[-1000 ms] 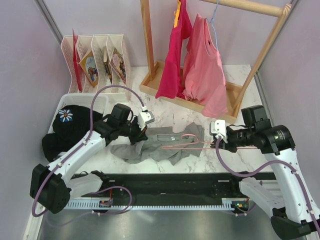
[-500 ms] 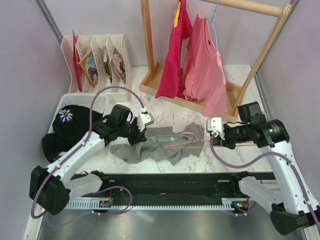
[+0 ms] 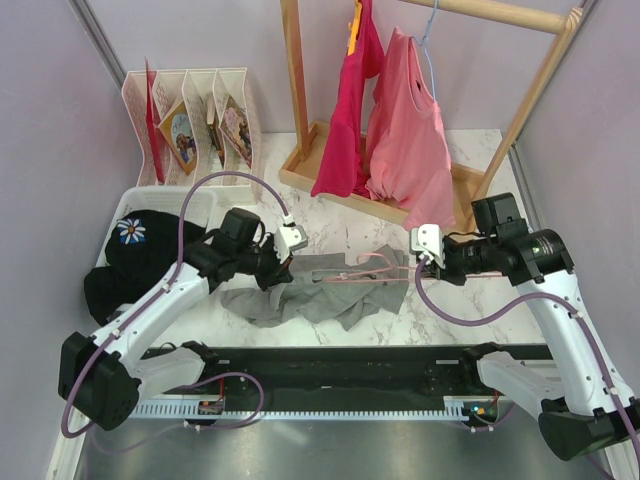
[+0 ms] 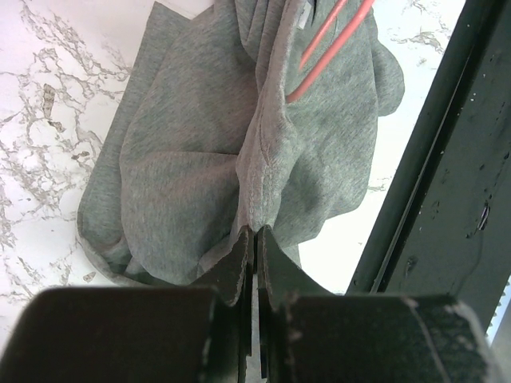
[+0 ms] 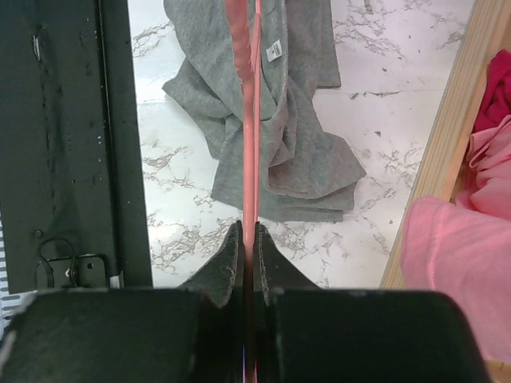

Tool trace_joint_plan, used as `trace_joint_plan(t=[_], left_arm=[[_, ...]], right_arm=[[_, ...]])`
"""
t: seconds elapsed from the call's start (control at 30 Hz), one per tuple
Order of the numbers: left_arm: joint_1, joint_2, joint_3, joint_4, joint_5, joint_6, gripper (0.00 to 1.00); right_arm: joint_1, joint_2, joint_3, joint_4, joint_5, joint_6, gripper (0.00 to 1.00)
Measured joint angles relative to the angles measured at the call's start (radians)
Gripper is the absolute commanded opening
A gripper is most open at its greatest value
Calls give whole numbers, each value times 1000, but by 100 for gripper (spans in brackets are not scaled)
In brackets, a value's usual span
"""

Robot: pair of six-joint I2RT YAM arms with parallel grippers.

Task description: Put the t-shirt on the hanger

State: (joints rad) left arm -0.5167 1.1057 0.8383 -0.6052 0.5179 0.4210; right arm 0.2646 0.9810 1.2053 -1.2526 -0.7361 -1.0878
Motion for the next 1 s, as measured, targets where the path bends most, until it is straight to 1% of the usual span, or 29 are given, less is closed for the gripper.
trace_joint_plan(t=[0.33,0.57,0.83,1.0], left_arm=[[0,2,18,-15,1,11,2],[0,16,35,-21,9,12,2],[0,15,49,-54,36,36,2],[0,11,65,-80,67,50,2]], right_arm=[[3,10,7,26,-30,-13,0],[40,27,5,35,-57,-43,0],[91,60,-53,209,-71,18,0],[102,66,-127,304,-98,27,0]])
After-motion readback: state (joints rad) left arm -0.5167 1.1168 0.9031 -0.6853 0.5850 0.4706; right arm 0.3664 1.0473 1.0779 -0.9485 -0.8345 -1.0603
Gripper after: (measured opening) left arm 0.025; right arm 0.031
